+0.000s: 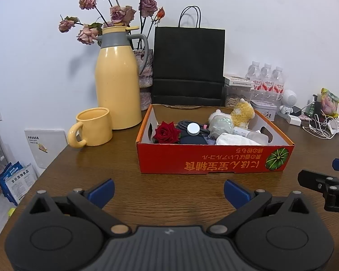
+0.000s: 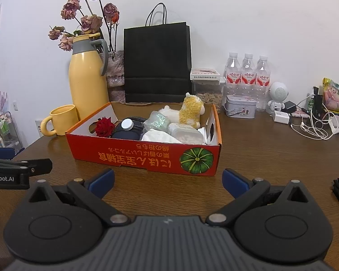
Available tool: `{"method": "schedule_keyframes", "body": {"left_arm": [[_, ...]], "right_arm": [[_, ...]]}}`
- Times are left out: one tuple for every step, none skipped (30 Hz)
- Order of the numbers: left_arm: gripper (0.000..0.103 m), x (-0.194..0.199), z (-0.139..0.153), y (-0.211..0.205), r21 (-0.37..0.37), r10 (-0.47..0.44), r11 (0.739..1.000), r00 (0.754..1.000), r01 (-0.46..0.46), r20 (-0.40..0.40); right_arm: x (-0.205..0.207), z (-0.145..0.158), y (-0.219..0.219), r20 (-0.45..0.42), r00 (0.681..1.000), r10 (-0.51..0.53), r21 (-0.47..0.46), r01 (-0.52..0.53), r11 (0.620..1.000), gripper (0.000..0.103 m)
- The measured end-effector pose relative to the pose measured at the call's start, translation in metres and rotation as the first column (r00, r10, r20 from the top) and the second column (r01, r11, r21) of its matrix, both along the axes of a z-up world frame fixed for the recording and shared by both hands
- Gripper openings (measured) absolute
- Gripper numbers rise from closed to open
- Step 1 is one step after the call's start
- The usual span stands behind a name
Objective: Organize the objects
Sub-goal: 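Withdraw both tools from the box back over the table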
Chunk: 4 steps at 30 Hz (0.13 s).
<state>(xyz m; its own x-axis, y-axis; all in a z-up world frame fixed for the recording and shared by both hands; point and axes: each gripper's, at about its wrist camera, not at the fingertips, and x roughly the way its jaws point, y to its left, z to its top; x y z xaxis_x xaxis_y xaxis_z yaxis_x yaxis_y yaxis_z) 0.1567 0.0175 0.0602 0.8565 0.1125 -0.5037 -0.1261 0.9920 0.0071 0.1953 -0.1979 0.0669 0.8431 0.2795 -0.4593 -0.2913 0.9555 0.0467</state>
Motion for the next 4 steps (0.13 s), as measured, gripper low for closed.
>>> {"method": "schedule_keyframes", "body": {"left_arm": [[0.103, 0.0, -0.0001, -0.0003, -0.002, -0.002, 1.0, 1.0, 0.002, -0.001], [0.103, 0.0001, -0.0005, -0.0007, -0.002, 0.001, 1.0, 1.0, -0.001, -0.002], [0.103, 0.0, -0.0011, -0.0014, 0.002, 0.007, 1.0, 1.0, -0.007, -0.003], [0.103, 0.0002, -0.0015, -0.002, 0.007, 0.015, 1.0, 1.0, -0.015, -0.004]], "right_arm": [[-0.0002, -0.0001, 0.0001, 0.0, 1.0, -0.001, -0.001, 0.001, 1.0, 0.103], [-0.0002, -0.0003, -0.0001, 0.0, 1.0, -0.001, -0.002, 0.001, 1.0, 0.103], [-0.0003, -0.0005, 0.0001, -0.001, 1.0, -0.001, -0.002, 0.001, 1.0, 0.103], [-0.0004, -0.0005, 0.0, -0.001, 1.0, -0.001, -0.002, 0.001, 1.0, 0.103]]}}
